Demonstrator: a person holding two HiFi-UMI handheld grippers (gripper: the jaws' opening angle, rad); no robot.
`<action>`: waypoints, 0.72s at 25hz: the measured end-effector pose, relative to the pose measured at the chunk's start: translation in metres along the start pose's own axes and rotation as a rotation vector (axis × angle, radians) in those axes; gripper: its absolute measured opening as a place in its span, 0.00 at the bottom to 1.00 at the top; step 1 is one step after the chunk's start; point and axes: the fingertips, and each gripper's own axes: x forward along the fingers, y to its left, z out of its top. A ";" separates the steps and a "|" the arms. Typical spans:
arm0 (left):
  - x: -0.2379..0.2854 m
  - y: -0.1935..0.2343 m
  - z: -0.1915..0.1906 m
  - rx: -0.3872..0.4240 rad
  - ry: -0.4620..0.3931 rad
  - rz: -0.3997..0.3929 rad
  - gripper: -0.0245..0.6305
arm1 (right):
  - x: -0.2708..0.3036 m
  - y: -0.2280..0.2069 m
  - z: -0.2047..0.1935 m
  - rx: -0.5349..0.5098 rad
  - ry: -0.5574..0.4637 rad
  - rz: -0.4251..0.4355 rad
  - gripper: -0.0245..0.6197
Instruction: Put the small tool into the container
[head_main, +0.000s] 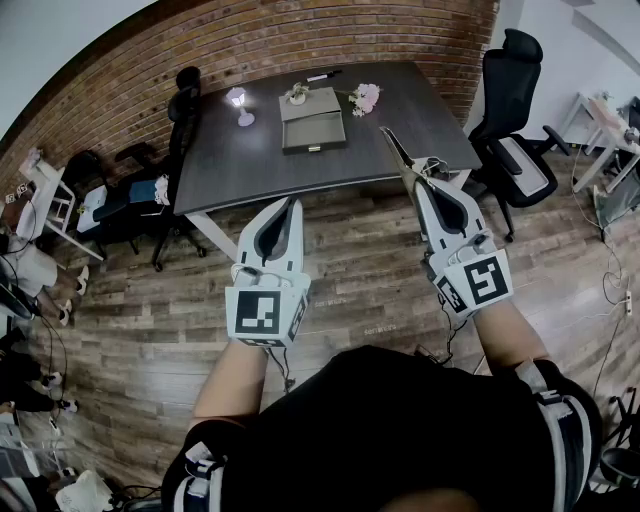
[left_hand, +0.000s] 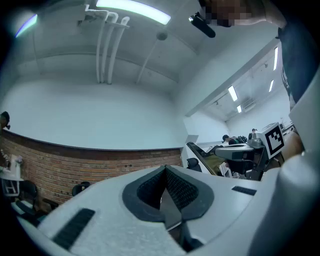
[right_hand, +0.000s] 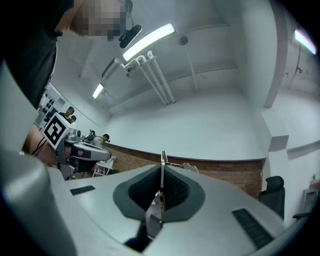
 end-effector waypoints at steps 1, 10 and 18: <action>0.000 -0.001 -0.001 0.001 0.003 0.000 0.05 | -0.001 0.000 -0.001 0.000 0.002 -0.001 0.04; 0.000 0.003 -0.005 -0.004 0.005 -0.001 0.05 | -0.001 0.000 -0.007 0.000 0.020 -0.006 0.04; 0.000 0.017 -0.012 -0.013 0.015 0.013 0.05 | 0.007 0.003 -0.014 0.022 0.027 -0.009 0.04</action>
